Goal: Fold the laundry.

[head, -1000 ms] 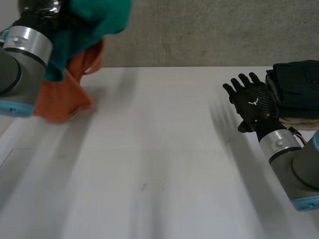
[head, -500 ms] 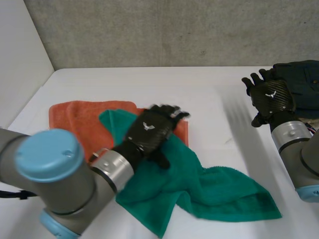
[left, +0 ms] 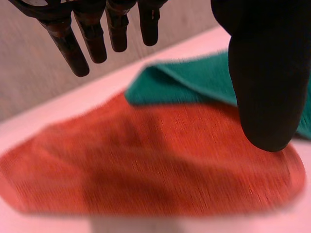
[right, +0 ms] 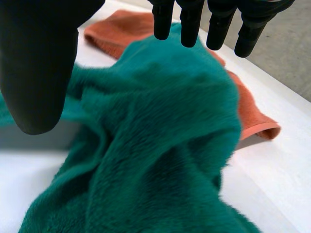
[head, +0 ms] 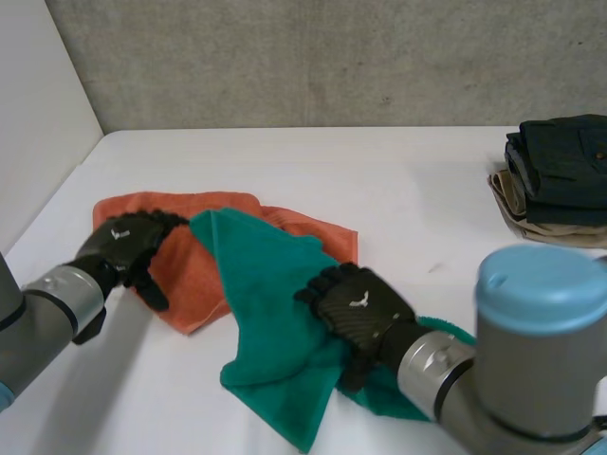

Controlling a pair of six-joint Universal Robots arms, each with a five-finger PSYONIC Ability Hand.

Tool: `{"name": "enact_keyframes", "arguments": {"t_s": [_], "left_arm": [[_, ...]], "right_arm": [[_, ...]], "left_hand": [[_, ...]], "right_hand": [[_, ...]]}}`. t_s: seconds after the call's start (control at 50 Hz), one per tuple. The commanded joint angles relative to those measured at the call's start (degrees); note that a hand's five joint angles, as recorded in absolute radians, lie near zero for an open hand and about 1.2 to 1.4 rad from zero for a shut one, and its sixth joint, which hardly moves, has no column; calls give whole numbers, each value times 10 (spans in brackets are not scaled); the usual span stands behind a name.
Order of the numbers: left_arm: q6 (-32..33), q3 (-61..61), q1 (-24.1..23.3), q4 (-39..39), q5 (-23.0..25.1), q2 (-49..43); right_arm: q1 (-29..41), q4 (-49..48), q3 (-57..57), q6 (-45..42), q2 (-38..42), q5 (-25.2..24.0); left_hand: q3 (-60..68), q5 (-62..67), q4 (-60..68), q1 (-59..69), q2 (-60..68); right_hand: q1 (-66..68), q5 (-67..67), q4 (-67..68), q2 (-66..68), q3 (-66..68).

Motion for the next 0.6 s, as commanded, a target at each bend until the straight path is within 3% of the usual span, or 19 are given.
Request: {"name": "enact_keyframes", "arguments": {"t_s": [0.02,0.06,0.12,0.26,0.4,0.48,0.54,0.6], "left_arm": [[22,-2,-1,5,2,-40],[23,-1,-1,22,3,-53],[25,3,-3,51,2,-69],[74,21,-14,112,-1,-116],[139,35,-18,114,-9,-151],[155,43,-20,112,-12,-161],[156,53,-21,116,-16,-168],[158,84,-16,134,-35,-170]], "right_arm": [[28,-95,30,-43,52,47],[31,-120,33,-55,62,54],[29,-152,37,-71,63,62],[8,-212,65,-63,13,75],[-22,-210,72,-12,-35,71],[-36,-205,68,0,-39,69],[-47,-205,65,-5,-40,69],[-56,-203,59,-6,-45,74]], "left_hand": [[50,45,55,64,52],[53,48,58,67,56],[82,76,87,96,84],[117,112,122,131,120],[211,206,216,225,214],[348,342,352,361,350],[641,636,646,655,644],[676,670,680,689,678]], "right_hand": [[13,14,20,20,23],[234,235,242,241,244],[670,671,677,677,680],[671,672,679,678,681],[671,672,679,678,681],[671,672,679,678,681],[671,672,679,678,681],[671,672,679,678,681]]}}
